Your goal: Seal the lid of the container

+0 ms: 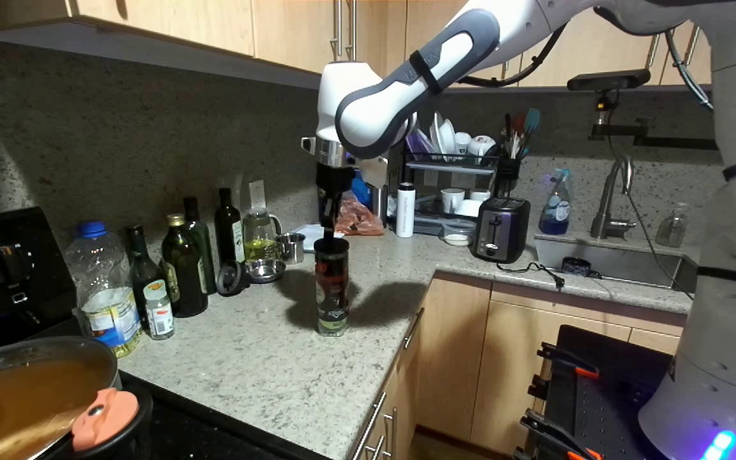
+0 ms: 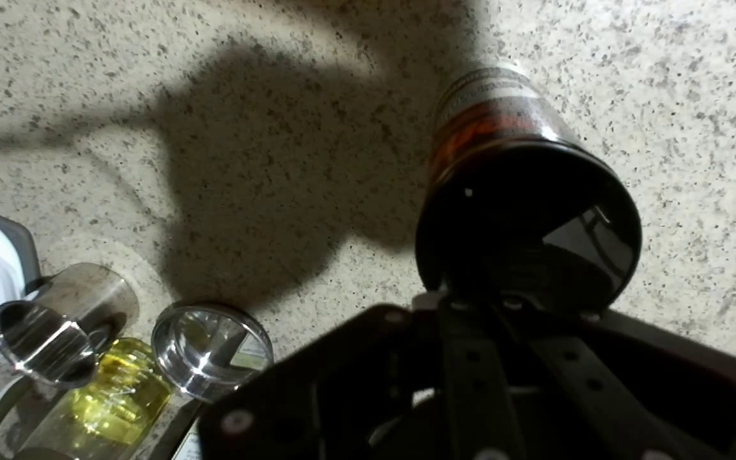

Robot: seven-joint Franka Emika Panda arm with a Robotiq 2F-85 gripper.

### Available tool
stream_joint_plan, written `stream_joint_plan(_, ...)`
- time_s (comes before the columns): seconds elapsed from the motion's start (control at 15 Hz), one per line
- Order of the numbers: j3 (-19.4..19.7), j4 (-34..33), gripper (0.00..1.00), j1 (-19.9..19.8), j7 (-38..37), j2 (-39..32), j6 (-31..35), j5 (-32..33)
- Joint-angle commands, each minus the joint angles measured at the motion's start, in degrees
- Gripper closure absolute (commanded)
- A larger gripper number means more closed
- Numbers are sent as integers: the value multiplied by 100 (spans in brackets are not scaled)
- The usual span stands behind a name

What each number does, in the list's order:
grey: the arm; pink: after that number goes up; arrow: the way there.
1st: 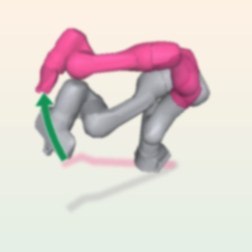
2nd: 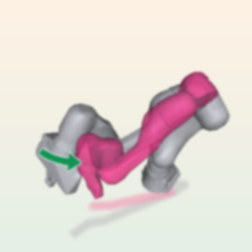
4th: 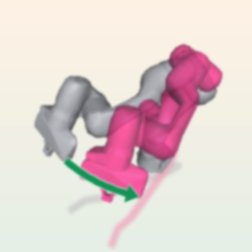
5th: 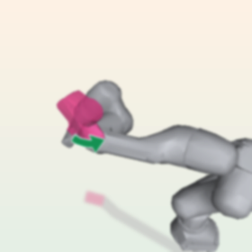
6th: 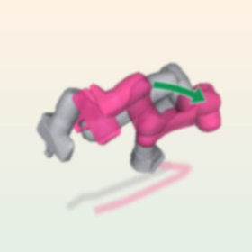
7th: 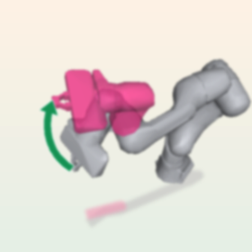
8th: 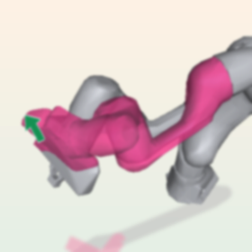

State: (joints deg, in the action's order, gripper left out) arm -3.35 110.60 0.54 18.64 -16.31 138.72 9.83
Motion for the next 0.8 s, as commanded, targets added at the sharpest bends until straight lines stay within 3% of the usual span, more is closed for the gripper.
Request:
stream_joint_plan(0.0,-43,168,100,13,66,213,-143,-71)
stream_joint_plan(0.73,-113,236,100,26,158,408,-150,-121)
